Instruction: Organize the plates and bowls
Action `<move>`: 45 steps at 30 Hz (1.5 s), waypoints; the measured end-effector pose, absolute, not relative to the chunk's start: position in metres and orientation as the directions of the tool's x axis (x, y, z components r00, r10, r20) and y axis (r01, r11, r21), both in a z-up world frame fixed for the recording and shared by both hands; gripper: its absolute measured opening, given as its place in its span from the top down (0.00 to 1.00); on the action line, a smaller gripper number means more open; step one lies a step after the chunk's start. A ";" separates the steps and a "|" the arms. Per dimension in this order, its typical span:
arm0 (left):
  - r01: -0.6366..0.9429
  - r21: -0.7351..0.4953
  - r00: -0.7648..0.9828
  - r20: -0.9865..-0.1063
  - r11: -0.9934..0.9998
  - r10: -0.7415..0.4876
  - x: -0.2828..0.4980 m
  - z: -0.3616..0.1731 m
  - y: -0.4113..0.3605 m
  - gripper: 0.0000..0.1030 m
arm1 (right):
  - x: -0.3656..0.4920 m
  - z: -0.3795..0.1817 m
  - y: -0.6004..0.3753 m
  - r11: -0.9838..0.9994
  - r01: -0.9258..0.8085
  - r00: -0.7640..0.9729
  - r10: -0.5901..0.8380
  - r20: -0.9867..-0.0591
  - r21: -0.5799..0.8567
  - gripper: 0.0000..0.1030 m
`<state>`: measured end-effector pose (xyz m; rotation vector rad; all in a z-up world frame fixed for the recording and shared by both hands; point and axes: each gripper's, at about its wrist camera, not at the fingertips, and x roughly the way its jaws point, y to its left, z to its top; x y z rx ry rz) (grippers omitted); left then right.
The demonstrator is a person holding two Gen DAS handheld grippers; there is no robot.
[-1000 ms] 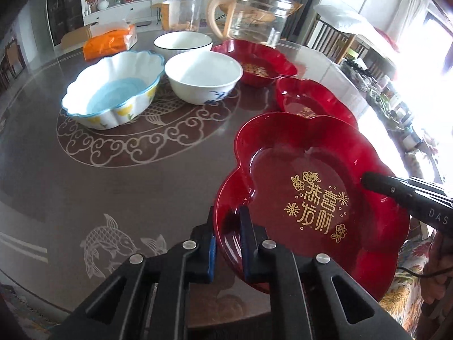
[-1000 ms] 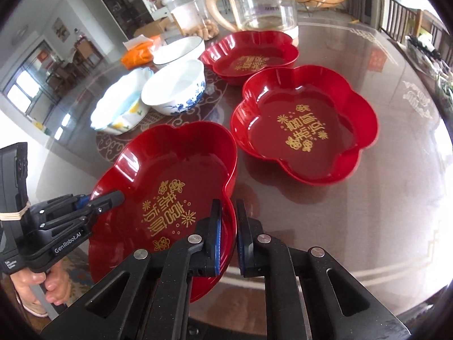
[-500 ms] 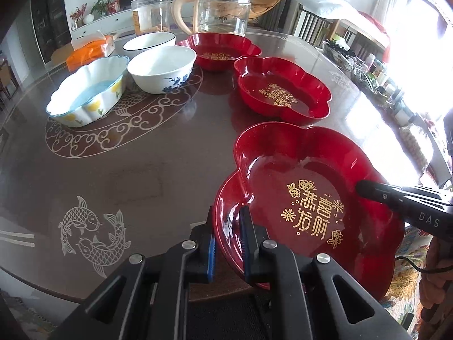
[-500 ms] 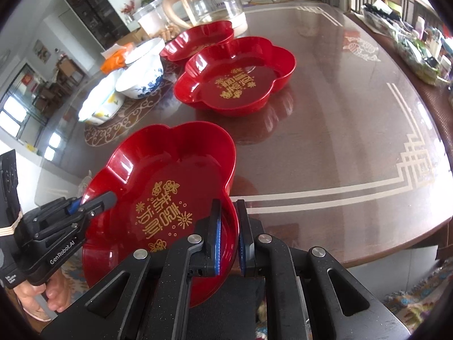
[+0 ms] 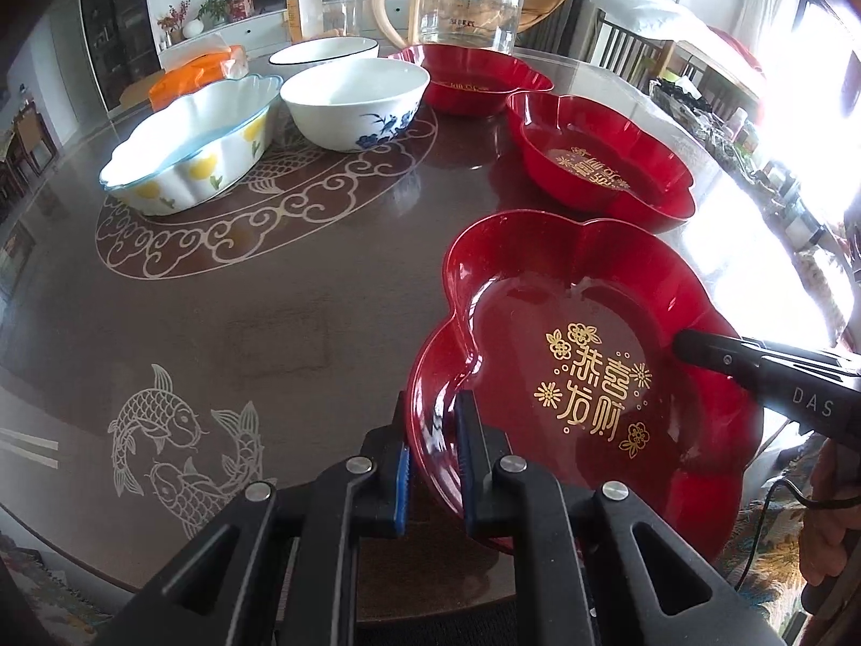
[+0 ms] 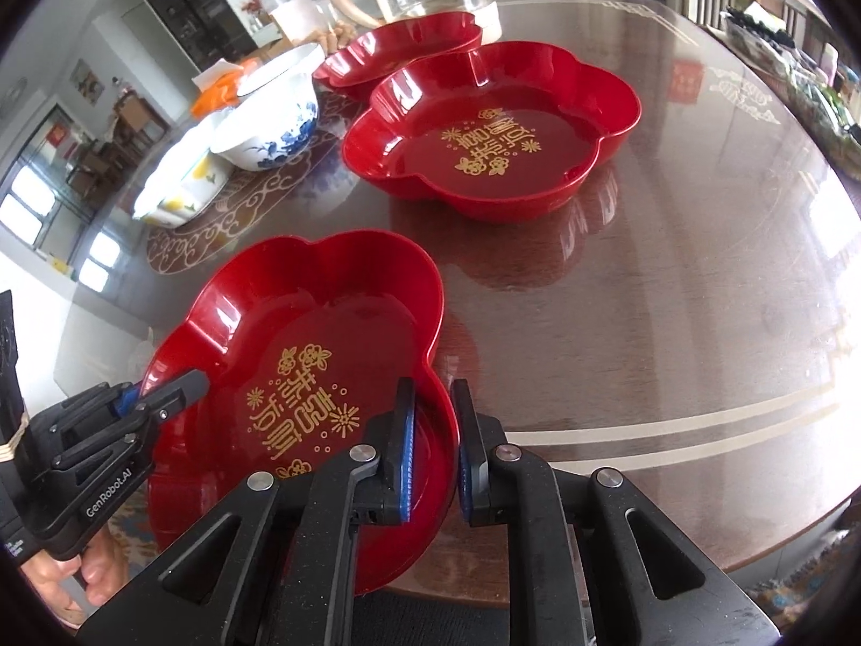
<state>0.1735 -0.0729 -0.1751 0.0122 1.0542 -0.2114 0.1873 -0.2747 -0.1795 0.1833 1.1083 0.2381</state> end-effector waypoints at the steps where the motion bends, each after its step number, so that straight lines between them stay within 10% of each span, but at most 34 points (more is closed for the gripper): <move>1: 0.169 -0.087 0.477 -0.864 0.982 -0.159 0.173 -0.176 -0.072 0.73 | 0.187 -0.181 -0.275 0.960 -0.094 0.423 0.278 -0.862 0.264 0.80; 4: 0.134 -0.091 0.516 -0.844 0.987 -0.148 0.169 -0.171 -0.064 0.34 | 0.185 -0.178 -0.278 0.956 -0.085 0.442 0.288 -0.850 0.280 0.44; 7: 0.099 -0.083 0.560 -0.819 0.992 -0.125 0.169 -0.155 -0.053 0.24 | 0.181 -0.166 -0.282 0.960 -0.077 0.479 0.273 -0.834 0.269 0.38; 18: 0.007 -0.084 0.624 -0.778 0.996 -0.070 0.173 -0.096 0.012 0.22 | 0.148 -0.086 -0.307 0.999 0.038 0.656 -0.010 -0.755 0.019 0.35; 33: -0.011 0.093 0.629 -0.773 0.996 0.079 0.161 -0.055 0.020 0.18 | 0.085 0.020 -0.333 0.960 0.244 0.889 -0.278 -0.365 -0.137 0.27; 45: 0.008 0.079 0.707 -0.705 0.997 0.050 0.138 -0.025 -0.028 0.17 | 0.091 -0.015 -0.302 0.993 0.119 0.821 -0.113 -0.560 -0.026 0.26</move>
